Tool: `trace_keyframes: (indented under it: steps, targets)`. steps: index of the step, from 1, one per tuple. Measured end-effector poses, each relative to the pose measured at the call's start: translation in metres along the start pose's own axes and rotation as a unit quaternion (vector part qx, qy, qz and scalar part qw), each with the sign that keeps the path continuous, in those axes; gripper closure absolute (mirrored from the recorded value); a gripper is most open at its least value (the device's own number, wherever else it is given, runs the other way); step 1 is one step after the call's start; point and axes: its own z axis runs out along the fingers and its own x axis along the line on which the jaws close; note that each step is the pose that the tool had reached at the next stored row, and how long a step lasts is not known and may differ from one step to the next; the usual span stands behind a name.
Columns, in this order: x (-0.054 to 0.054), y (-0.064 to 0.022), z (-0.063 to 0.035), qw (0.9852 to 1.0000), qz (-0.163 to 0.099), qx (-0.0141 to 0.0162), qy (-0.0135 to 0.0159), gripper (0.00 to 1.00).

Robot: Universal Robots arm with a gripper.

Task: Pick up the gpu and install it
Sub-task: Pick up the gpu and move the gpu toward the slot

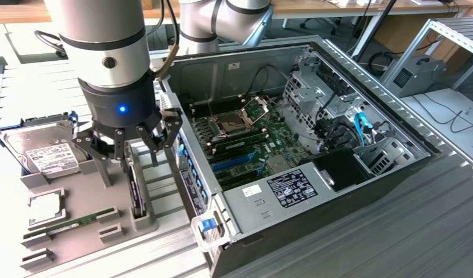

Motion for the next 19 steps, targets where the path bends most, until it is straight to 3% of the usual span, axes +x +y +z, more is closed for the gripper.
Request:
trace_keyframes:
  steps: [19]
  targets:
    - [0.0001,0.0001,0.0039,1.0000,0.000,0.0000,0.0000,0.52]
